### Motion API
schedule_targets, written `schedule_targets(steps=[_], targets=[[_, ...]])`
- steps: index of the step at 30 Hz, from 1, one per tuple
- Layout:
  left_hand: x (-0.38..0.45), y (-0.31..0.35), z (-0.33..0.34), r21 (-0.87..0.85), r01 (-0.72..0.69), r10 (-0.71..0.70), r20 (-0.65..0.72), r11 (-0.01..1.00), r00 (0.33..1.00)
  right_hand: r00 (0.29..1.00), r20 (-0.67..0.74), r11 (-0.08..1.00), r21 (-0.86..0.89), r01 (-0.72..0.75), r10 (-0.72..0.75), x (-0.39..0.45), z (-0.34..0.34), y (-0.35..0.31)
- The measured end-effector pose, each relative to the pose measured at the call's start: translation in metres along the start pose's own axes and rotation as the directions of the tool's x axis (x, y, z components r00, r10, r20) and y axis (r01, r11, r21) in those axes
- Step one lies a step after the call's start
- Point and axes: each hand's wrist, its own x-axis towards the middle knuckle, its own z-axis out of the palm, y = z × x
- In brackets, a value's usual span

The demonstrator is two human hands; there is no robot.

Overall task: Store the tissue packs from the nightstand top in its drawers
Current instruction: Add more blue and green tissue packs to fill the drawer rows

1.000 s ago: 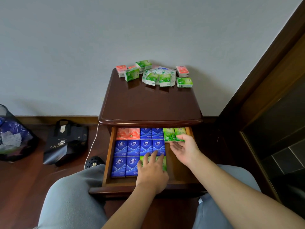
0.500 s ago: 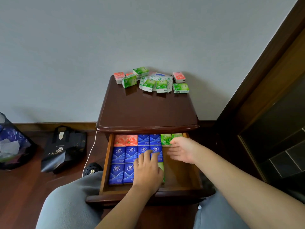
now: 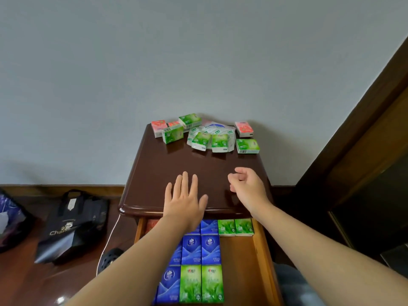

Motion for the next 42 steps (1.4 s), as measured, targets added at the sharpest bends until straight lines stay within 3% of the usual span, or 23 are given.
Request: schedule_targets(steps=[4,12,16,18,21,23,26,31,35,42], targets=[[0.025,0.000,0.001,-0.002,0.038,-0.038,-0.022,0.999,0.999,0.995,-0.061,0.962,0.267,-0.060,0.079,0.046,0.029,-0.011],[0.061,0.005,0.003,-0.006,0.067,-0.067,-0.143,0.998,0.987,0.953,-0.279,0.958,0.284,-0.034,0.117,0.094,0.071,-0.032],[0.075,0.006,-0.001,-0.037,0.051,-0.058,-0.210,0.998,0.976,0.957,-0.279,0.948,0.319,0.019,0.075,0.087,0.063,-0.028],[0.081,0.007,-0.004,-0.063,0.043,-0.059,-0.277,0.997,0.959,0.966,-0.256,0.970,0.226,0.089,-0.029,0.074,0.046,-0.016],[0.094,0.010,-0.010,-0.138,0.014,-0.068,-0.393,0.990,0.917,0.952,-0.141,0.961,-0.095,0.260,-0.271,0.058,0.005,0.009],[0.102,0.013,-0.012,-0.146,-0.021,-0.050,-0.461,0.989,0.886,0.950,-0.036,0.930,-0.218,0.295,-0.309,0.053,-0.018,0.019],[0.117,0.015,-0.014,-0.110,-0.037,-0.023,-0.500,0.993,0.866,0.954,-0.024,0.940,-0.181,0.290,-0.299,0.050,-0.025,0.021],[0.139,0.017,-0.013,-0.031,-0.029,0.008,-0.541,0.999,0.841,0.935,-0.116,0.910,-0.296,0.289,-0.335,0.057,-0.012,0.015],[0.147,0.020,-0.014,-0.053,-0.040,0.000,-0.598,0.998,0.801,0.917,-0.087,0.879,-0.334,0.341,-0.388,0.059,-0.012,0.018],[0.118,0.017,-0.016,-0.191,-0.257,0.046,-0.714,0.947,0.698,0.900,-0.073,0.858,-0.346,0.381,-0.429,0.059,-0.011,0.019]])
